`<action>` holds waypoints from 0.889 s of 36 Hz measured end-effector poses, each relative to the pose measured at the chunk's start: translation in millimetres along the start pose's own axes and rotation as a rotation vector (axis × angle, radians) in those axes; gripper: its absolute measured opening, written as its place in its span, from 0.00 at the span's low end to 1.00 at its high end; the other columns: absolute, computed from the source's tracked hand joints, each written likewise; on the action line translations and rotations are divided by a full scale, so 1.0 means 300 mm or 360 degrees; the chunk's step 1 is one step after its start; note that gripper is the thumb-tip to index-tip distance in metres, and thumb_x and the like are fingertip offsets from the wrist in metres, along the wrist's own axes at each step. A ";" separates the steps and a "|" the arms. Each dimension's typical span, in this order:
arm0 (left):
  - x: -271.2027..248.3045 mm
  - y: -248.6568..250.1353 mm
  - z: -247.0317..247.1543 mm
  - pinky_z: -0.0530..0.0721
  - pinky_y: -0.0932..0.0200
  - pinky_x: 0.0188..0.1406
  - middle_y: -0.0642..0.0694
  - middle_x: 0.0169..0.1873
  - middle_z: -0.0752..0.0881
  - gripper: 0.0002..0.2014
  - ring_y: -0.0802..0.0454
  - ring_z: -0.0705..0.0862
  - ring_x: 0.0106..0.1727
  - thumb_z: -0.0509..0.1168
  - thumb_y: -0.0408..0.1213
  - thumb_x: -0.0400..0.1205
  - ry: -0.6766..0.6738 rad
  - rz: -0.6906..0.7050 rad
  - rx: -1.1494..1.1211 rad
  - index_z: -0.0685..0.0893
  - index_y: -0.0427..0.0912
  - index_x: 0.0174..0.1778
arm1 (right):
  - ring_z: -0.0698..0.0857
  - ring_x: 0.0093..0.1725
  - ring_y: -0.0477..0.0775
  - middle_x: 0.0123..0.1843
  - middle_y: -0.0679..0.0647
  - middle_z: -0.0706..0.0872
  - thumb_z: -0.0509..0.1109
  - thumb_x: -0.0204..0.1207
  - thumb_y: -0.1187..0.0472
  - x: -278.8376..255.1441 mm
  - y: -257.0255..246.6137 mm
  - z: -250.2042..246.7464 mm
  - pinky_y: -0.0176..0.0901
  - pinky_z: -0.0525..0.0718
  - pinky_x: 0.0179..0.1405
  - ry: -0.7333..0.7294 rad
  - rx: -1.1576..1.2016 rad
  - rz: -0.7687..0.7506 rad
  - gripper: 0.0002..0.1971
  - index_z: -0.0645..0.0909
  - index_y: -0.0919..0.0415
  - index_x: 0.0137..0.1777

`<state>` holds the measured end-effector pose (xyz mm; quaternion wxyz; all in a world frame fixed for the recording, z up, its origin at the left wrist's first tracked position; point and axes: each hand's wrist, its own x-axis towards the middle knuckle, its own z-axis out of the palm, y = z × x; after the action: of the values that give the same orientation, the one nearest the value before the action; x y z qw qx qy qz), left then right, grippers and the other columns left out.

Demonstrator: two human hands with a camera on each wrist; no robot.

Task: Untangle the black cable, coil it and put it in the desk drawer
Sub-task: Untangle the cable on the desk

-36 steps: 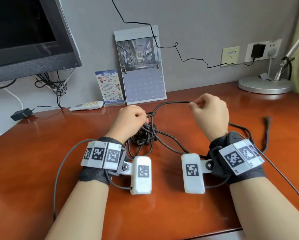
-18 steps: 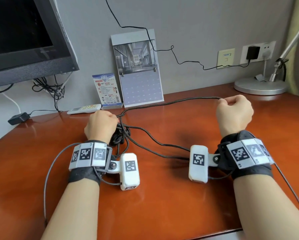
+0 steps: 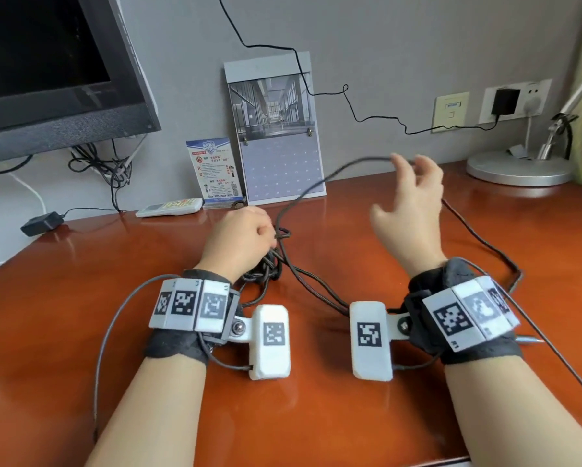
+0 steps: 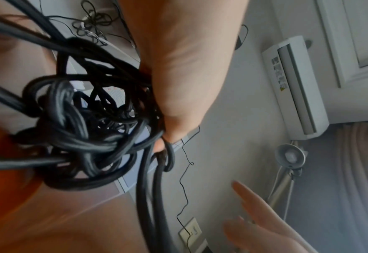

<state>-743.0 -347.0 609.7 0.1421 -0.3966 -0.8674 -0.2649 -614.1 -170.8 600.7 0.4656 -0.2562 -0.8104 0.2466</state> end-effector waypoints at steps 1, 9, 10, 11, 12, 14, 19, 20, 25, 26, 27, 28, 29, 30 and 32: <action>-0.002 0.011 0.003 0.75 0.59 0.43 0.55 0.47 0.86 0.13 0.59 0.79 0.42 0.61 0.29 0.78 -0.0021 0.0052 0.0027 0.90 0.37 0.33 | 0.63 0.75 0.65 0.78 0.64 0.60 0.68 0.68 0.69 -0.006 -0.007 0.010 0.52 0.62 0.75 -0.0085 -0.0020 -0.0102 0.34 0.68 0.59 0.77; -0.013 0.069 0.018 0.66 0.61 0.35 0.62 0.46 0.80 0.17 0.72 0.76 0.30 0.58 0.29 0.78 -0.0177 0.0215 -0.0046 0.89 0.43 0.29 | 0.60 0.77 0.55 0.77 0.53 0.69 0.56 0.71 0.78 -0.053 -0.030 0.070 0.39 0.60 0.72 -0.0824 -0.0002 -0.0528 0.33 0.75 0.52 0.74; -0.014 0.075 0.018 0.66 0.61 0.35 0.62 0.46 0.80 0.17 0.74 0.75 0.30 0.58 0.29 0.78 -0.0197 0.0228 -0.0066 0.89 0.43 0.28 | 0.60 0.77 0.55 0.77 0.53 0.70 0.57 0.73 0.77 -0.055 -0.028 0.077 0.40 0.60 0.73 -0.0919 -0.0031 -0.0513 0.31 0.75 0.53 0.74; -0.016 0.079 0.018 0.67 0.61 0.35 0.62 0.46 0.80 0.17 0.74 0.75 0.31 0.58 0.29 0.78 -0.0213 0.0244 -0.0074 0.87 0.44 0.27 | 0.61 0.76 0.55 0.76 0.52 0.70 0.59 0.74 0.76 -0.057 -0.025 0.083 0.41 0.60 0.73 -0.1002 -0.0057 -0.0494 0.30 0.75 0.53 0.74; -0.018 0.082 0.018 0.68 0.60 0.36 0.62 0.47 0.81 0.18 0.74 0.75 0.31 0.58 0.29 0.78 -0.0226 0.0259 -0.0078 0.86 0.46 0.26 | 0.62 0.76 0.55 0.76 0.52 0.71 0.61 0.75 0.74 -0.058 -0.023 0.087 0.41 0.61 0.73 -0.1056 -0.0076 -0.0471 0.28 0.74 0.53 0.74; -0.020 0.084 0.015 0.70 0.59 0.37 0.61 0.47 0.82 0.18 0.73 0.75 0.30 0.58 0.29 0.78 -0.0238 0.0279 -0.0090 0.85 0.48 0.24 | 0.67 0.73 0.54 0.72 0.51 0.73 0.65 0.75 0.71 -0.057 -0.023 0.089 0.47 0.68 0.73 -0.1051 -0.0064 -0.0419 0.27 0.75 0.52 0.73; -0.022 0.088 0.014 0.73 0.58 0.40 0.62 0.49 0.82 0.19 0.70 0.76 0.32 0.59 0.30 0.78 -0.0260 0.0296 -0.0088 0.84 0.50 0.24 | 0.77 0.50 0.49 0.60 0.50 0.74 0.68 0.71 0.70 -0.061 -0.039 0.086 0.55 0.82 0.54 -0.0933 0.0055 -0.0350 0.30 0.71 0.48 0.72; -0.021 0.089 0.015 0.73 0.59 0.42 0.62 0.49 0.82 0.19 0.69 0.76 0.33 0.59 0.30 0.78 -0.0265 0.0293 -0.0095 0.84 0.51 0.24 | 0.76 0.48 0.48 0.59 0.50 0.74 0.67 0.71 0.71 -0.062 -0.043 0.087 0.54 0.82 0.52 -0.0965 0.0031 -0.0361 0.31 0.71 0.47 0.72; -0.020 0.092 0.020 0.72 0.60 0.39 0.62 0.48 0.83 0.18 0.72 0.76 0.34 0.60 0.30 0.77 -0.0278 0.0299 -0.0109 0.84 0.52 0.24 | 0.78 0.48 0.51 0.55 0.48 0.79 0.62 0.73 0.69 -0.064 -0.060 0.091 0.47 0.77 0.43 -0.0955 -0.0155 -0.0370 0.21 0.76 0.49 0.64; -0.021 0.094 0.020 0.71 0.60 0.38 0.63 0.48 0.82 0.18 0.73 0.76 0.33 0.59 0.30 0.77 -0.0278 0.0294 -0.0097 0.85 0.51 0.24 | 0.79 0.49 0.53 0.53 0.48 0.81 0.61 0.74 0.68 -0.064 -0.062 0.090 0.46 0.76 0.42 -0.0908 -0.0214 -0.0360 0.17 0.77 0.51 0.61; -0.021 0.095 0.020 0.69 0.61 0.37 0.63 0.48 0.82 0.19 0.75 0.75 0.33 0.59 0.31 0.78 -0.0276 0.0289 -0.0085 0.84 0.51 0.24 | 0.81 0.50 0.55 0.52 0.48 0.84 0.62 0.75 0.66 -0.063 -0.064 0.089 0.46 0.77 0.42 -0.0852 -0.0284 -0.0344 0.14 0.78 0.52 0.58; -0.021 0.097 0.019 0.68 0.61 0.36 0.63 0.48 0.81 0.19 0.76 0.75 0.32 0.58 0.31 0.78 -0.0275 0.0282 -0.0072 0.84 0.53 0.23 | 0.83 0.51 0.57 0.50 0.50 0.86 0.62 0.76 0.64 -0.062 -0.066 0.089 0.46 0.78 0.41 -0.0790 -0.0363 -0.0324 0.10 0.78 0.54 0.55; -0.022 0.098 0.018 0.66 0.62 0.35 0.64 0.48 0.81 0.20 0.77 0.75 0.32 0.58 0.32 0.78 -0.0275 0.0274 -0.0057 0.83 0.54 0.23 | 0.83 0.50 0.59 0.48 0.51 0.87 0.63 0.76 0.61 -0.060 -0.066 0.085 0.45 0.77 0.40 -0.0739 -0.0432 -0.0297 0.08 0.79 0.55 0.53; -0.023 0.099 0.018 0.66 0.62 0.34 0.64 0.49 0.81 0.20 0.78 0.74 0.32 0.58 0.32 0.79 -0.0272 0.0262 -0.0042 0.83 0.55 0.23 | 0.83 0.50 0.59 0.47 0.52 0.87 0.65 0.76 0.58 -0.056 -0.068 0.080 0.44 0.76 0.39 -0.0710 -0.0482 -0.0267 0.06 0.80 0.56 0.51; -0.022 0.095 0.018 0.65 0.63 0.32 0.64 0.49 0.81 0.19 0.77 0.74 0.32 0.58 0.33 0.79 -0.0263 0.0230 -0.0032 0.85 0.52 0.25 | 0.84 0.48 0.60 0.46 0.53 0.86 0.69 0.75 0.53 -0.046 -0.076 0.065 0.43 0.75 0.39 -0.0700 -0.0552 -0.0217 0.09 0.81 0.58 0.48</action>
<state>-717.2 -332.5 612.2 0.0851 -0.4801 -0.8425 -0.2290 -629.4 -199.8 597.7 0.2432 -0.2173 -0.9374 0.1219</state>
